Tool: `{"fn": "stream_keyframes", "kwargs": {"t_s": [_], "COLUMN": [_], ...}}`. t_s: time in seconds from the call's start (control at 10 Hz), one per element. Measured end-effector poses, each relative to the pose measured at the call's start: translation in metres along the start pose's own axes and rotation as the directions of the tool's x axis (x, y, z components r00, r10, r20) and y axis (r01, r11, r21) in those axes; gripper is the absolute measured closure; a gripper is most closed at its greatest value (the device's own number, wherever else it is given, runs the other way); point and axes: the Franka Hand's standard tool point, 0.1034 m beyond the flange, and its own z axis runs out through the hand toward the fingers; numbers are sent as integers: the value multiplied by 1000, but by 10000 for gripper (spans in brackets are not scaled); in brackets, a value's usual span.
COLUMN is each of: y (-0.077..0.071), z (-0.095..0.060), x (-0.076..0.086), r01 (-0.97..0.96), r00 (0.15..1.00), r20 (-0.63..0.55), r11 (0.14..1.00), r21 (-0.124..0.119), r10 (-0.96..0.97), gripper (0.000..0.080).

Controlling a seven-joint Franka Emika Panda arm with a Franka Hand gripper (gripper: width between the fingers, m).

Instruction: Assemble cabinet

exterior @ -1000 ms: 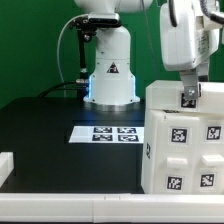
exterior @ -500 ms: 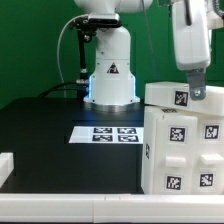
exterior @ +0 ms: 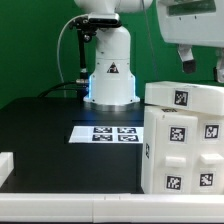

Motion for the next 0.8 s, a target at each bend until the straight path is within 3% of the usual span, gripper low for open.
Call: {"fn": "stream_keyframes", "kwargs": {"t_s": [0.1,0.3,0.5,0.7,0.8], "y": [0,-3,-2,-2,-1], "z": [0,-4,-3,-2,-1], "x": [-1,-1,1,2,3], "r01": [236,554,655,779,894], "r00": [971,832,755,625,443], "r20": [-26,-24,-24,-16,-5], "r11": [971,832,755,625,442], "r21": [-33,-33,-37,-44,-67], "r10": [-237,-555,-656,-780,-896], "gripper": [3,3,3,3,3]}}
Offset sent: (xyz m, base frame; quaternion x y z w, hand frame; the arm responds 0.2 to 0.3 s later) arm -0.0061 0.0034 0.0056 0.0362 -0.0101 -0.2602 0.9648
